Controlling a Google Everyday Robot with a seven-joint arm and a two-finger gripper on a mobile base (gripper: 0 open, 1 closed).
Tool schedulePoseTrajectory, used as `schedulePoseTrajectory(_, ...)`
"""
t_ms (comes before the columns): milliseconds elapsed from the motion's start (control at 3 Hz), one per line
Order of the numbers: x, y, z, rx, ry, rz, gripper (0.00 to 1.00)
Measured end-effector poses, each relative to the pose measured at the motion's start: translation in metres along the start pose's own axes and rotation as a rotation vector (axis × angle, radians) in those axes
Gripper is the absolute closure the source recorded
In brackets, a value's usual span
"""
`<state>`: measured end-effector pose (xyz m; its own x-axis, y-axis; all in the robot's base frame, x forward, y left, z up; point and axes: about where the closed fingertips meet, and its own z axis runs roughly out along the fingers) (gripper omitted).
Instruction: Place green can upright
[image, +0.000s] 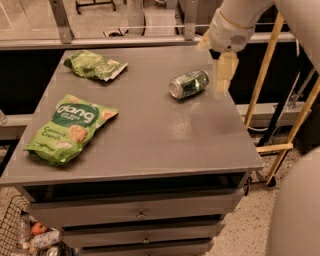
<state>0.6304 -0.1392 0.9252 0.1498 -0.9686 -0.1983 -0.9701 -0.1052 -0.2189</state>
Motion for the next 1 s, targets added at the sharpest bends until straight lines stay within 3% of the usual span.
schedulePoseTrajectory(333,-0.016,-0.046,0.004,0.055,-0.024,-0.082,0.0)
schedulePoseTrajectory(667,-0.02,-0.067,0.023,0.047,0.009,-0.103,0.0)
schedulePoseTrajectory(1000,-0.015,-0.078,0.045,0.026,0.033,-0.08,0.0)
